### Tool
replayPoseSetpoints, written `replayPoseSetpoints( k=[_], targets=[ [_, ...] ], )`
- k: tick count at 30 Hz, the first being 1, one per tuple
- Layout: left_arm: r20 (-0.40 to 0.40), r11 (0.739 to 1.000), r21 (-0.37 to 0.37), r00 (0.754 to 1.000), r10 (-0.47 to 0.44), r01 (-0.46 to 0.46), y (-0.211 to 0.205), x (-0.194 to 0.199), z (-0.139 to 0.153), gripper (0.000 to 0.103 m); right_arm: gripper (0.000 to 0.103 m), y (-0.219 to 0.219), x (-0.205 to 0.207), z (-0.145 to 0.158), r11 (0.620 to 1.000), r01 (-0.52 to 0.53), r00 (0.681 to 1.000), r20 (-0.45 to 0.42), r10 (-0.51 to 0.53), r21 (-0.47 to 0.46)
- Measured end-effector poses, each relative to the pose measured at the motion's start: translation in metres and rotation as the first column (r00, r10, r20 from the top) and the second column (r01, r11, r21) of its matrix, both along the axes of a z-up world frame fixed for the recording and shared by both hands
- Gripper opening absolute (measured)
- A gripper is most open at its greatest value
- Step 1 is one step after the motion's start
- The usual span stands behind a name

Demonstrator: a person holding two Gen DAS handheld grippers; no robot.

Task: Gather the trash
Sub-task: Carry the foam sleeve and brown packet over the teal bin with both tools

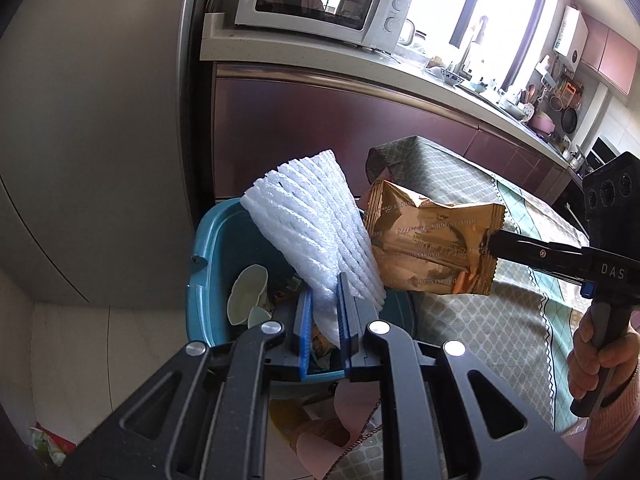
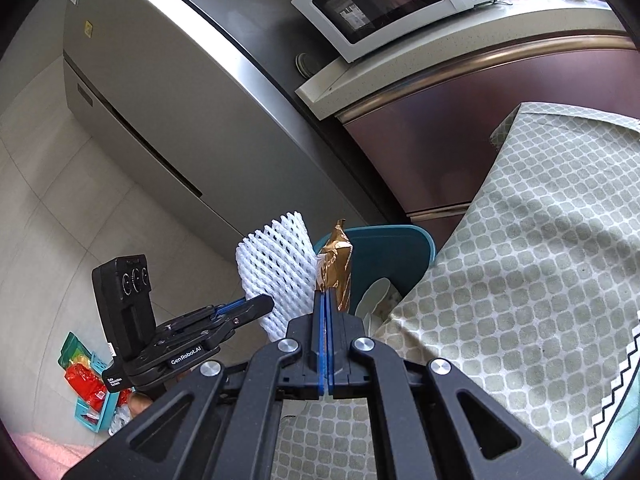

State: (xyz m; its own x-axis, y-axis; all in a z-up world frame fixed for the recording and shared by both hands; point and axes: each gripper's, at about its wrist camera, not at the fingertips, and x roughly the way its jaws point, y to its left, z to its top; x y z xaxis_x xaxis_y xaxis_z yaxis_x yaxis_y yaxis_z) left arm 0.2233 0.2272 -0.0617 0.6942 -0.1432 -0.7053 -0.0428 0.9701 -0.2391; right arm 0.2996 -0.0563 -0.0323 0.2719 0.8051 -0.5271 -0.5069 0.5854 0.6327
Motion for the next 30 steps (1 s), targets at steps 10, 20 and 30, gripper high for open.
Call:
replayPoseSetpoints(
  k=[10, 20, 30],
  targets=[
    [-0.029, 1.0, 0.004, 1.0, 0.001, -0.001, -0.003, 0.011, -0.01, 0.012, 0.0, 0.007, 0.003, -0.002, 1.0, 0.002, 1.0, -0.023, -0.002, -0.016],
    [-0.055, 1.0, 0.005, 0.999, -0.003, 0.003, -0.008, 0.025, -0.022, 0.012, 0.0, 0.015, 0.008, -0.007, 1.0, -0.005, 0.999, -0.045, 0.004, -0.03],
    [-0.073, 1.0, 0.005, 0.997, -0.006, 0.007, -0.011, 0.034, -0.035, 0.012, 0.0, 0.029, 0.01, -0.01, 0.999, -0.018, 0.998, -0.06, 0.015, -0.045]
  ],
)
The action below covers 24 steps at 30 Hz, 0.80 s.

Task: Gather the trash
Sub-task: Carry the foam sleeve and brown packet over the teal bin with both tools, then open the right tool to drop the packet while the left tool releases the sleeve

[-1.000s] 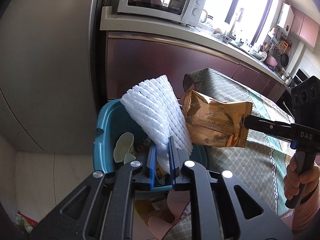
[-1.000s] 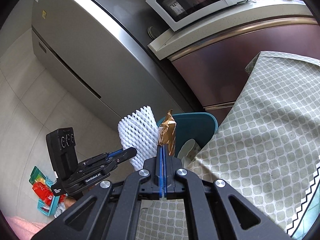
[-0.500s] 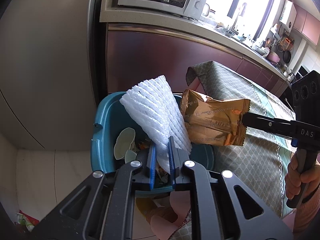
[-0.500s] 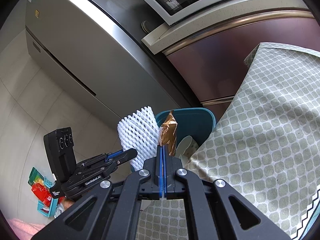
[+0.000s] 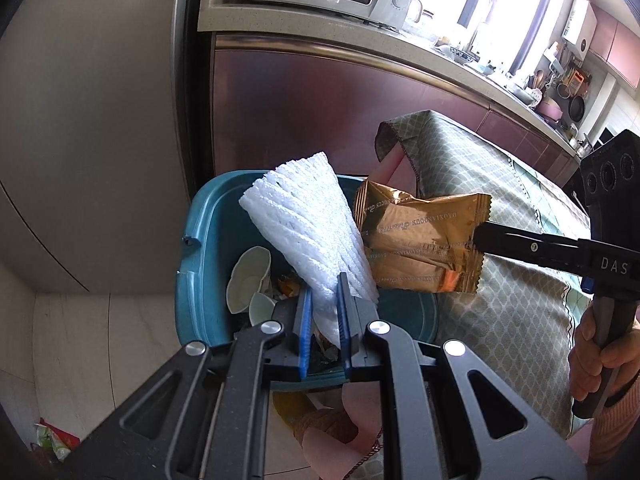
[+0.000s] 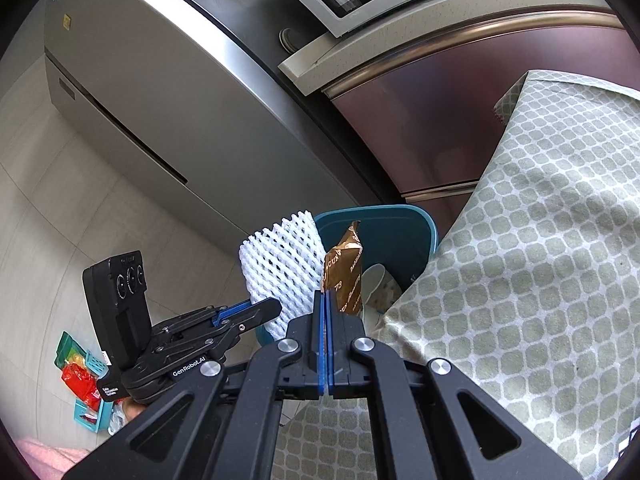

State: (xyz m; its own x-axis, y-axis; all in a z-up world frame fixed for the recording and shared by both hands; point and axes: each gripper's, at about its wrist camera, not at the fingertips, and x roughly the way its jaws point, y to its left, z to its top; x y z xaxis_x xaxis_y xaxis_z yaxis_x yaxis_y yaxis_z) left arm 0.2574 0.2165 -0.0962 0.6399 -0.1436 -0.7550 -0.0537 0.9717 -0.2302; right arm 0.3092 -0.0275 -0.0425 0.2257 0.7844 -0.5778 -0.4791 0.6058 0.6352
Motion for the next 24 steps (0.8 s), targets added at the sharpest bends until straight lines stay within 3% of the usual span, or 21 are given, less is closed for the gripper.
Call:
replayPoseSetpoints(
  k=[24],
  targets=[
    [-0.056, 1.0, 0.012, 0.998, -0.003, 0.004, -0.004, 0.023, -0.031, 0.014, 0.001, 0.034, 0.016, -0.013, 0.999, -0.006, 0.999, -0.033, 0.004, -0.052]
  ],
)
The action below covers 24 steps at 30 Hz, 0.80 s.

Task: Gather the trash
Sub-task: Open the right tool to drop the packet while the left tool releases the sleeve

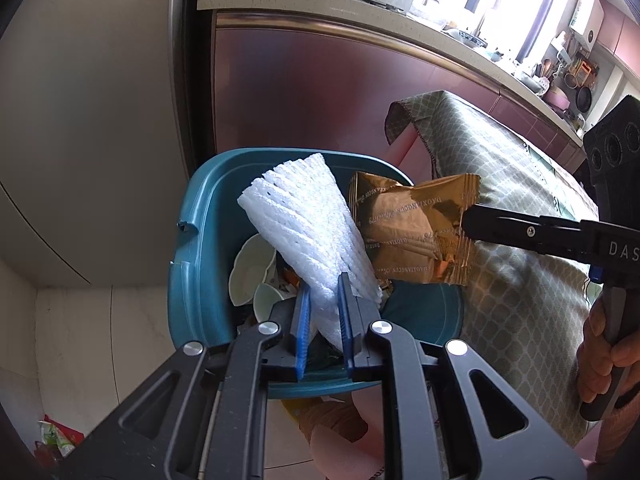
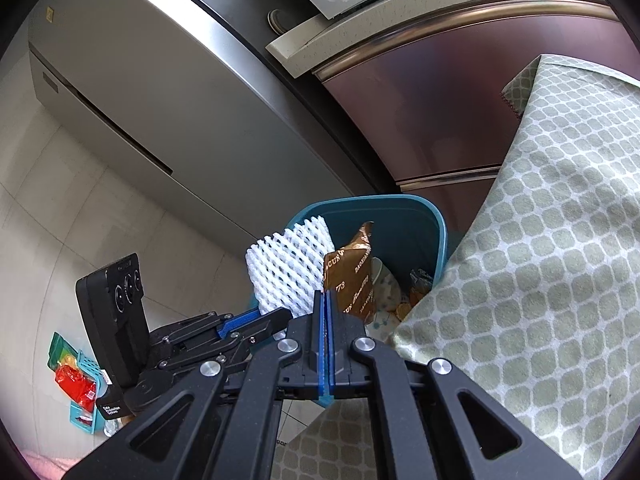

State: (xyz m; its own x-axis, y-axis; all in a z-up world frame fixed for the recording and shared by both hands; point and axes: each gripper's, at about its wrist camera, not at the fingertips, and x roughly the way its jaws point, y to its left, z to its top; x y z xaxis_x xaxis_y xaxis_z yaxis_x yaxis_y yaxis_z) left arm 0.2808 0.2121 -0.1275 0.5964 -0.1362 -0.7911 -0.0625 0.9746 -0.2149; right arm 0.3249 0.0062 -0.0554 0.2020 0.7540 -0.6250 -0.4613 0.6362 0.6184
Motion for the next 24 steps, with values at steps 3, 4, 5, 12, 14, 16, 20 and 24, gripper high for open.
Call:
replayPoseSetpoints(
  k=[3, 4, 5, 12, 14, 16, 20, 24],
  targets=[
    [-0.011, 1.0, 0.002, 1.0, -0.002, 0.002, -0.001, 0.005, -0.005, 0.014, 0.002, 0.004, 0.004, -0.004, 1.0, 0.004, 1.0, -0.007, -0.004, -0.015],
    [-0.016, 1.0, -0.001, 1.0, -0.001, 0.001, -0.001, 0.007, -0.008, 0.016, 0.003, 0.005, 0.006, -0.005, 1.0, 0.006, 1.0, -0.012, -0.006, -0.019],
    [-0.023, 1.0, -0.001, 1.0, 0.002, -0.002, -0.001, 0.008, -0.01, 0.017, 0.003, 0.006, 0.007, -0.006, 1.0, 0.008, 1.0, -0.013, -0.009, -0.022],
    [-0.046, 1.0, -0.014, 0.999, 0.0, -0.001, -0.002, 0.013, -0.025, 0.018, 0.005, 0.008, 0.009, -0.008, 0.999, 0.015, 1.0, -0.01, -0.016, -0.028],
    [-0.045, 1.0, -0.017, 0.999, 0.0, -0.001, -0.002, 0.014, -0.027, 0.018, 0.006, 0.006, 0.009, -0.009, 1.0, 0.014, 1.0, -0.008, -0.014, -0.024],
    [-0.039, 1.0, -0.025, 0.999, -0.004, 0.003, -0.002, 0.013, -0.027, 0.018, 0.007, 0.005, 0.009, -0.01, 1.0, 0.014, 1.0, -0.005, -0.014, -0.019],
    [-0.016, 0.999, -0.04, 1.0, -0.018, 0.018, -0.004, 0.009, -0.023, 0.018, 0.009, 0.0, 0.008, -0.012, 1.0, 0.017, 1.0, -0.005, -0.017, -0.009],
    [0.005, 0.998, -0.047, 1.0, -0.029, 0.029, -0.007, 0.003, -0.017, 0.023, 0.014, -0.006, 0.002, -0.013, 1.0, 0.022, 1.0, 0.007, -0.022, -0.009]
  ],
)
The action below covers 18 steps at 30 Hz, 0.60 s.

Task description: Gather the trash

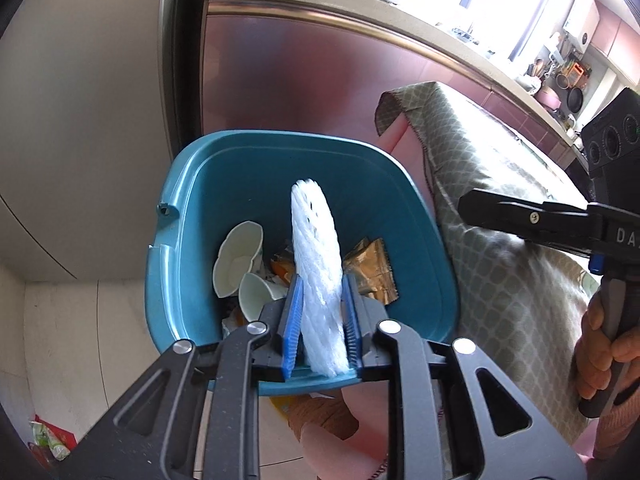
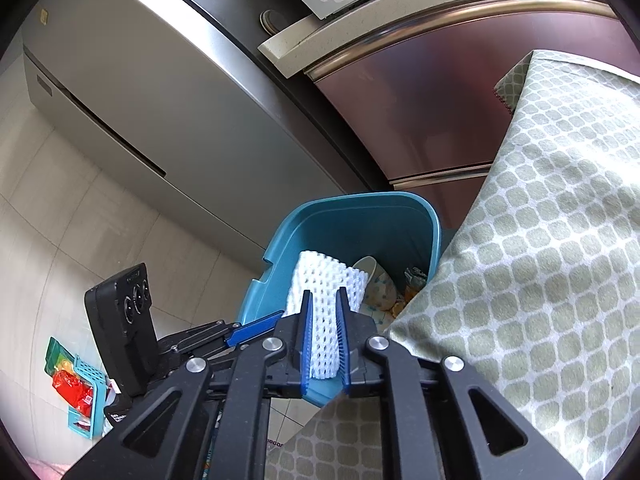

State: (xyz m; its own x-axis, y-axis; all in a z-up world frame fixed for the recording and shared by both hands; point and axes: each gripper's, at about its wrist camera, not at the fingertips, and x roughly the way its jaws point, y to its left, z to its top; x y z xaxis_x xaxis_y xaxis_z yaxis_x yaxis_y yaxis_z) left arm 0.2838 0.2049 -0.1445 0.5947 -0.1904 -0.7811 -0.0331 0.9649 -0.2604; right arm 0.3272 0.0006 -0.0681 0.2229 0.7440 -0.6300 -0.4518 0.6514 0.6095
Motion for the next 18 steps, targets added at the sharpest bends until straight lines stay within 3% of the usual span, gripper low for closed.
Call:
replayPoseSetpoints(
  k=[2, 9, 18],
  targets=[
    [0.013, 1.0, 0.005, 1.0, -0.001, 0.001, -0.001, -0.004, 0.004, 0.03, 0.017, -0.003, -0.004, 0.001, 1.0, 0.0, 1.0, 0.012, 0.0, -0.003],
    [0.061, 1.0, 0.02, 0.998, -0.012, 0.01, -0.008, -0.013, 0.019, 0.034, 0.021, -0.02, -0.015, 0.005, 1.0, 0.017, 0.999, 0.042, -0.017, 0.003],
    [0.16, 0.999, 0.053, 0.987, -0.013, 0.005, -0.018, -0.038, 0.052, 0.055, 0.034, -0.044, -0.035, 0.022, 0.999, 0.045, 0.992, 0.12, -0.046, 0.008]
  ],
)
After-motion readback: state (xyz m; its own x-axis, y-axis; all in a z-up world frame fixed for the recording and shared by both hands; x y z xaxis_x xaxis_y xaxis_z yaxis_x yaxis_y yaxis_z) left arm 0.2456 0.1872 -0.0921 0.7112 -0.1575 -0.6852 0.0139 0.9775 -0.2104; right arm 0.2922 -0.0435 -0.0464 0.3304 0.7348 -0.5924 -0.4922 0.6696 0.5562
